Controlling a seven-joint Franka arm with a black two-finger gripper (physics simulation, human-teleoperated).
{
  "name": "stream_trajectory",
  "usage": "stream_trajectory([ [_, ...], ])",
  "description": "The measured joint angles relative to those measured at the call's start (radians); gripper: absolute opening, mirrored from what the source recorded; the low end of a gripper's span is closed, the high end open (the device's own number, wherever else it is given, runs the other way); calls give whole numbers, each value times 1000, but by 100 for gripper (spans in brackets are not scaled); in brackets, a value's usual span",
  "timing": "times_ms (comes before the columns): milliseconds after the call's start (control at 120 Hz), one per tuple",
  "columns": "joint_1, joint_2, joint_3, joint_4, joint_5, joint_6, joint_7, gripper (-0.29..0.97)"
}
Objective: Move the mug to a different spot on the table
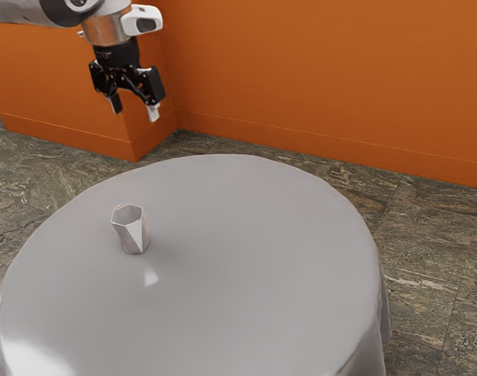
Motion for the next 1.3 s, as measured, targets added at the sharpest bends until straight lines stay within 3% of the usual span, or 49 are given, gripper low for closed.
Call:
stream_trajectory([
  [283,1,5,15,1,-11,13,26,68],
  [425,-52,28,112,10,-32,9,20,68],
  [533,-5,51,172,7,-47,-7,0,68],
  [800,18,157,297,5,-176,-47,-85,68],
  [933,29,242,388,10,-295,-76,-134,68],
  [1083,69,336,409,41,-425,-151,-169,68],
  [1300,100,453,409,103,-486,-146,-183,68],
])
